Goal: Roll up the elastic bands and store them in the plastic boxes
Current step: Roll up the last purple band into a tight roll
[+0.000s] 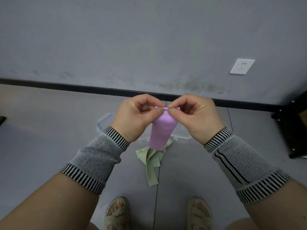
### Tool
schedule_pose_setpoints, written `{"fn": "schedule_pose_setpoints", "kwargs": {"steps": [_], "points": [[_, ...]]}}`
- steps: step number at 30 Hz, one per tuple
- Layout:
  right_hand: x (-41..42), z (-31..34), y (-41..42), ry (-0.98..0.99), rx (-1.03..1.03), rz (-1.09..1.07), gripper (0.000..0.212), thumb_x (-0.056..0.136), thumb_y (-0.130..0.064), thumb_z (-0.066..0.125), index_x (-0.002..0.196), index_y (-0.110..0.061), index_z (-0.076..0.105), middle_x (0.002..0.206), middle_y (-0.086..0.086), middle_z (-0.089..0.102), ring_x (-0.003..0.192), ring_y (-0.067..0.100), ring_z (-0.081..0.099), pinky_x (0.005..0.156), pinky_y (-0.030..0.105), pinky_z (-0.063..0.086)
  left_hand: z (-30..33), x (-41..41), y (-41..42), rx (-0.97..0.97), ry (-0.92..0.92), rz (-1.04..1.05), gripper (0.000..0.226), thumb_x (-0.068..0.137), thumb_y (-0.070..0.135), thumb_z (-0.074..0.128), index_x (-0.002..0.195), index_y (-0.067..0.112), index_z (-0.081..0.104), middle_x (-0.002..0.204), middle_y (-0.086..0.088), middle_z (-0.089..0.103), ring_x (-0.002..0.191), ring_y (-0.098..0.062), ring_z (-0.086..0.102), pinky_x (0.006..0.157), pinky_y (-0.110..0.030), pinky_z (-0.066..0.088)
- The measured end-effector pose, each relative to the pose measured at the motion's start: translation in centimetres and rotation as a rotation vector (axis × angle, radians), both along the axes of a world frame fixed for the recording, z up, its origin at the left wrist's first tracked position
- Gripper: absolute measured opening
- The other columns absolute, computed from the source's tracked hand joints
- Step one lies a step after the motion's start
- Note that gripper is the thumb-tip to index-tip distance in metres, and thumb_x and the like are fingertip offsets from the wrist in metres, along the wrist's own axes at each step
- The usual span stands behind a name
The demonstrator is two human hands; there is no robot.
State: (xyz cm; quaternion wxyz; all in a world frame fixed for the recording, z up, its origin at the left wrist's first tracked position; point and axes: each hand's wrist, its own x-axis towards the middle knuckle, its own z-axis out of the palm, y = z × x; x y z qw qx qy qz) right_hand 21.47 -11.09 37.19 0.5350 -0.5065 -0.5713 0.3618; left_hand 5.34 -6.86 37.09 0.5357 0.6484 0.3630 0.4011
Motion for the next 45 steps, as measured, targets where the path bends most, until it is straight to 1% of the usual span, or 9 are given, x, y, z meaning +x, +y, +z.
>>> {"fn": "schedule_pose_setpoints", "kwargs": {"steps": [6, 10, 16, 19, 23, 28, 33, 39, 45], "points": [[0.2, -0.4, 0.1, -0.032, 0.021, -0.007, 0.027, 0.078, 0.009, 0.068, 0.072, -0.017, 0.068, 0.069, -0.007, 0.067, 0.065, 0.007, 0.061, 0.063, 0.023, 0.051, -0.2, 0.0, 0.0, -0.117, -0.047, -0.002, 0.013, 0.080, -0.004, 0.067, 0.081, 0.008, 0.067, 0.074, -0.009, 0.072, 0.070, -0.015, 0.066, 0.068, -0.029, 0.056], [0.1, -0.3, 0.1, -0.022, 0.007, -0.003, 0.027, 0.078, 0.011, 0.067, 0.072, -0.015, 0.067, 0.070, -0.006, 0.066, 0.066, 0.005, 0.061, 0.065, 0.019, 0.052, -0.2, 0.3, -0.1, -0.075, 0.007, 0.036, 0.013, 0.081, -0.003, 0.066, 0.079, 0.010, 0.066, 0.081, -0.020, 0.069, 0.075, -0.021, 0.065, 0.073, -0.032, 0.056], [0.0, -0.2, 0.0, 0.078, -0.050, 0.006, 0.021, 0.077, 0.007, 0.070, 0.079, -0.014, 0.067, 0.072, -0.007, 0.067, 0.069, 0.004, 0.062, 0.068, 0.018, 0.052, -0.1, 0.1, 0.1, -0.005, 0.073, 0.038, 0.021, 0.082, -0.004, 0.066, 0.077, 0.016, 0.064, 0.072, 0.001, 0.066, 0.070, -0.010, 0.062, 0.069, -0.019, 0.053], [0.1, 0.0, -0.1, 0.109, -0.076, 0.005, 0.014, 0.080, 0.000, 0.069, 0.078, -0.014, 0.068, 0.068, -0.007, 0.069, 0.067, 0.005, 0.064, 0.065, 0.019, 0.054, 0.0, 0.0, 0.2, 0.023, 0.081, 0.043, 0.021, 0.082, -0.004, 0.065, 0.078, 0.017, 0.064, 0.075, 0.001, 0.066, 0.072, -0.009, 0.062, 0.070, -0.019, 0.052], [0.1, -0.1, 0.0, 0.027, -0.052, -0.024, 0.022, 0.078, 0.005, 0.070, 0.073, -0.016, 0.068, 0.064, -0.009, 0.067, 0.062, 0.005, 0.062, 0.063, 0.019, 0.053, 0.0, 0.0, 0.2, -0.011, 0.065, 0.055, 0.020, 0.083, -0.004, 0.065, 0.081, 0.016, 0.064, 0.074, -0.002, 0.067, 0.072, -0.011, 0.064, 0.071, -0.025, 0.056], [0.1, 0.1, -0.2, -0.012, -0.003, -0.056, 0.024, 0.077, 0.006, 0.071, 0.073, -0.018, 0.069, 0.067, -0.007, 0.067, 0.063, 0.005, 0.061, 0.065, 0.019, 0.053, 0.4, 0.1, 0.1, -0.125, 0.081, 0.064, 0.009, 0.084, 0.003, 0.065, 0.080, 0.011, 0.065, 0.077, -0.023, 0.068, 0.070, -0.019, 0.063, 0.065, -0.033, 0.059], [0.2, -0.2, -0.2, -0.009, -0.022, -0.063, 0.022, 0.075, 0.000, 0.075, 0.081, -0.020, 0.069, 0.074, 0.002, 0.068, 0.069, 0.012, 0.062, 0.071, 0.025, 0.057, 0.6, 0.0, 0.1, -0.118, 0.072, 0.079, 0.013, 0.083, 0.000, 0.066, 0.075, 0.011, 0.063, 0.064, -0.011, 0.061, 0.062, -0.017, 0.058, 0.062, -0.030, 0.055], [0.0, -0.3, -0.2, -0.057, -0.028, -0.035, 0.019, 0.079, 0.000, 0.072, 0.079, -0.020, 0.070, 0.071, -0.005, 0.068, 0.066, 0.008, 0.062, 0.066, 0.022, 0.054, 0.6, 0.0, 0.0, -0.149, 0.088, 0.066, 0.006, 0.082, 0.006, 0.068, 0.077, 0.007, 0.066, 0.075, -0.020, 0.068, 0.064, -0.016, 0.063, 0.059, -0.027, 0.055], [0.4, 0.0, 0.0, 0.097, -0.173, -0.011, 0.019, 0.085, 0.001, 0.063, 0.072, -0.011, 0.068, 0.056, -0.001, 0.064, 0.048, 0.010, 0.057, 0.050, 0.021, 0.051, 0.8, -0.1, 0.1, -0.271, 0.020, -0.040, 0.017, 0.074, 0.017, 0.074, 0.089, 0.014, 0.066, 0.086, -0.010, 0.071, 0.072, -0.015, 0.064, 0.063, -0.030, 0.054]]}}
